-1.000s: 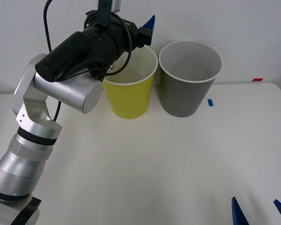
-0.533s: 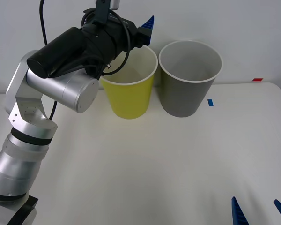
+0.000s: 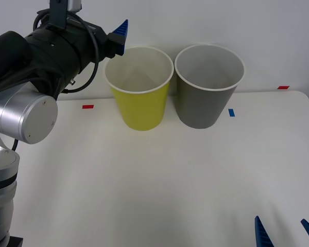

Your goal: Put cans in the gray bin and PET bottles in the light green bin.

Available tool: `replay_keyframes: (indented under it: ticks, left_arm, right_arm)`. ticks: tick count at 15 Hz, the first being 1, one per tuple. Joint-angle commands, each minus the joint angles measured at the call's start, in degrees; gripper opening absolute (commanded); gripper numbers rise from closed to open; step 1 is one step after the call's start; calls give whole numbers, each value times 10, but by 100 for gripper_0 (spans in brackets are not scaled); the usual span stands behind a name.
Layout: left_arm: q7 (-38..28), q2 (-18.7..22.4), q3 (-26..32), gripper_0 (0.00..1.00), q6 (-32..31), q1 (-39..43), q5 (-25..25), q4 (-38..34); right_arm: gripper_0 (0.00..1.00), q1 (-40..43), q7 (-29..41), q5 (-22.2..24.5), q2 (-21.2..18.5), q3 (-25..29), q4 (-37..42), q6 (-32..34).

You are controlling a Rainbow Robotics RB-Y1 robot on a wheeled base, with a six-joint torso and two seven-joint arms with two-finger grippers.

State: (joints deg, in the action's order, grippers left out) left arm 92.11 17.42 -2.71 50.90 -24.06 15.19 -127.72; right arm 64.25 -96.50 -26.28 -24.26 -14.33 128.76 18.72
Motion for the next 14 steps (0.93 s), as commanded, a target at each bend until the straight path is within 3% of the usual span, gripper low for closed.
replay_keyframes:
  ticks: [1,14]
  left_arm:
    - [8,-11,32,100,0,51,-17,-46]
    - [24,-42,126,100,0,314,12,-186]
  right_arm:
    - [100,0,0,0,0,0,0,0]
    - [100,0,0,0,0,0,0,0]
